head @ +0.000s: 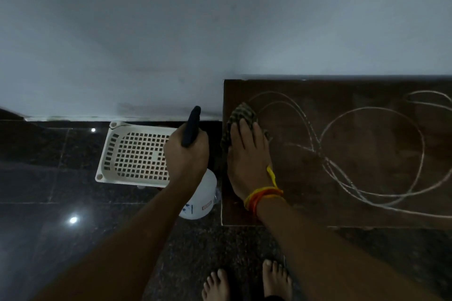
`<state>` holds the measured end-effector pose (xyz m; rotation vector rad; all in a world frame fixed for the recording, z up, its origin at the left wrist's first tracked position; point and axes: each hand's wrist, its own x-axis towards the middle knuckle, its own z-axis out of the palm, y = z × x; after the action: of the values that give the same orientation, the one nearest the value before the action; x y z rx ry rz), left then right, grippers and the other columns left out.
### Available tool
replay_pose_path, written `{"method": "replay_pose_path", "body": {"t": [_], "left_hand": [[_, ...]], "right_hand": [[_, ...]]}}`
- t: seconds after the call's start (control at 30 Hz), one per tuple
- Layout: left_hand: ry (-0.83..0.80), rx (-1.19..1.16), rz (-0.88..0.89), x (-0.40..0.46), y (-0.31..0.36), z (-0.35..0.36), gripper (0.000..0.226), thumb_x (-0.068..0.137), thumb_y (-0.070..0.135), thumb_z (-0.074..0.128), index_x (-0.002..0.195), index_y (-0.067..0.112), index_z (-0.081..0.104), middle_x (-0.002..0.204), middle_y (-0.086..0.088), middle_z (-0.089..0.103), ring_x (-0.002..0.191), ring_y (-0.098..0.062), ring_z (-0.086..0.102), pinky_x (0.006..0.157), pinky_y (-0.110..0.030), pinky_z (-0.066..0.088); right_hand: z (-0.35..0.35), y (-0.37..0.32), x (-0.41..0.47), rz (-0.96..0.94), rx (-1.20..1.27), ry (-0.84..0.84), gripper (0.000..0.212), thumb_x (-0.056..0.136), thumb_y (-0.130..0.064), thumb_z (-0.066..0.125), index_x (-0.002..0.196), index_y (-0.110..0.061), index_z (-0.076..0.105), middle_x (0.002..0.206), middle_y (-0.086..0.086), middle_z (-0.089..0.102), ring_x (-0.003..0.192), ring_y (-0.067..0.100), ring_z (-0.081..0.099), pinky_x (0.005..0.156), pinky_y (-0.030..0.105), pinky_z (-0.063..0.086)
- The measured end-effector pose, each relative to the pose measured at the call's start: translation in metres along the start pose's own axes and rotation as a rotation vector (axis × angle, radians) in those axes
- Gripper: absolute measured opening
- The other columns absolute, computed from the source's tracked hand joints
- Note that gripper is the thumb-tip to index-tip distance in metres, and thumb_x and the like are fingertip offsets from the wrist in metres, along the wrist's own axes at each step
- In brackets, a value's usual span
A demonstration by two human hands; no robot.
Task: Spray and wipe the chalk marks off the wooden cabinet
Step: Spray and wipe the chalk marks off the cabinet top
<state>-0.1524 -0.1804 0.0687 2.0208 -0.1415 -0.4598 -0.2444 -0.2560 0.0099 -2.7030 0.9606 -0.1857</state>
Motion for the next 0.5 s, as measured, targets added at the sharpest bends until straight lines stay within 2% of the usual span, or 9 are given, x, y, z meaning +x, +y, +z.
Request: {"method": "replay_pose_path", "body": {"t": [0.17,0.33,0.43,0.5], "left_hand": [[-0.034,0.006,-0.012,0.009,0.002,-0.003,0.030,0.089,0.013,0.057,0.060,0.018,0.050,0.052,-0.004,0.047,0.051,-0.022,0.044,0.053,-0.035,0.038],[-0.053,-0.017,0.030,0.022,0.003,0.000,0.021,0.091,0.015,0.057,0.071,0.008,0.058,0.066,-0.024,0.060,0.054,-0.027,0.049,0.052,-0.038,0.044],[-0.052,-0.003,0.040,0.028,0.000,0.000,0.021,0.091,0.017,0.057,0.070,0.015,0.057,0.073,-0.027,0.064,0.055,-0.029,0.052,0.053,-0.042,0.048],[-0.063,0.001,0.023,0.030,-0.003,-0.001,0.019,0.091,0.017,0.056,0.073,0.009,0.058,0.075,-0.029,0.064,0.055,-0.028,0.051,0.053,-0.039,0.046]], "right_hand": [[-0.004,-0.001,0.000,0.008,-0.022,-0.007,0.051,0.092,-0.028,0.030,0.136,-0.011,0.047,0.142,0.010,0.047,0.132,0.037,0.040,0.106,0.049,0.033],[0.009,0.009,0.063,0.002,-0.037,-0.048,0.056,0.090,-0.030,0.024,0.139,-0.008,0.042,0.143,0.015,0.043,0.133,0.040,0.037,0.108,0.055,0.033],[0.017,0.016,0.094,0.001,-0.031,-0.058,0.059,0.089,-0.030,0.022,0.139,-0.005,0.042,0.144,0.018,0.042,0.133,0.042,0.036,0.108,0.056,0.032],[0.019,0.014,0.090,0.008,-0.032,-0.053,0.060,0.089,-0.030,0.020,0.141,-0.005,0.038,0.146,0.018,0.039,0.135,0.041,0.034,0.109,0.055,0.030]]}}
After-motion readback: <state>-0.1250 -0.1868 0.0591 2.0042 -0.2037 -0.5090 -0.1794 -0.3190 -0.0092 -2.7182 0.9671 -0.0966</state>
